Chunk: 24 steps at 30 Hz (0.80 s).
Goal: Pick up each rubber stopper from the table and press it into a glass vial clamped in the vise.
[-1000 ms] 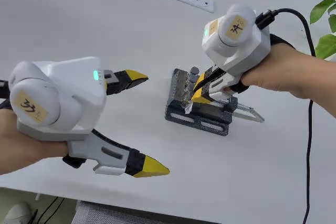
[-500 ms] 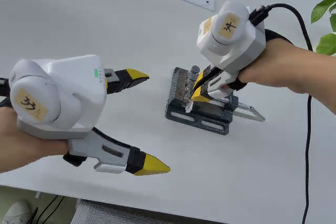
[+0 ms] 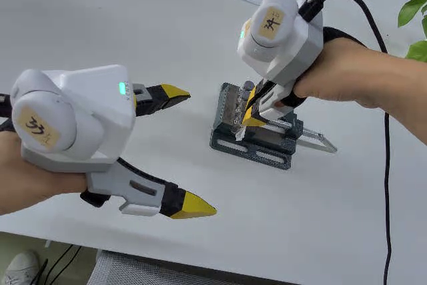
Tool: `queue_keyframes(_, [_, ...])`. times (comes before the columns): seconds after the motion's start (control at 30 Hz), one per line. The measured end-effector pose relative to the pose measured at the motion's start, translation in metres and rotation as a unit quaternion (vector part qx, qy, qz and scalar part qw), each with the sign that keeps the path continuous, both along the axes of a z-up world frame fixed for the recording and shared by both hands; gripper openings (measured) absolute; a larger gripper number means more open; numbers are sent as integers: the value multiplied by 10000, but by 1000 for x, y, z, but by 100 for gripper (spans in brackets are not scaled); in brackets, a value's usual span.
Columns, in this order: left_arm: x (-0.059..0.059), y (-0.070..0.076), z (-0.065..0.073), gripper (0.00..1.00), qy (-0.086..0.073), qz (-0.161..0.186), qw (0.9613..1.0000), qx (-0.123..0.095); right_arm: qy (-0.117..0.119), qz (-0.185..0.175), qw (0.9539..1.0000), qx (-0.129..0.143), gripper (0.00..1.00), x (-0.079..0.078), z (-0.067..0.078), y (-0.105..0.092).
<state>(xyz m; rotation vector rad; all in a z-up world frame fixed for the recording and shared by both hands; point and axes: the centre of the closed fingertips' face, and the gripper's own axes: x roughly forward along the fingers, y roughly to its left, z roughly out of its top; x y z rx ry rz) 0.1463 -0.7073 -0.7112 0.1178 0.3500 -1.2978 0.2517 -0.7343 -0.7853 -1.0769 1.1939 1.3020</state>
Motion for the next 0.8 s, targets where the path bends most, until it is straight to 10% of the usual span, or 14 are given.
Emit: queue_keyframes(0.8, [0,1,4,93,0,13,10000,-49,-10,-204,9990,395,8,2,1,0])
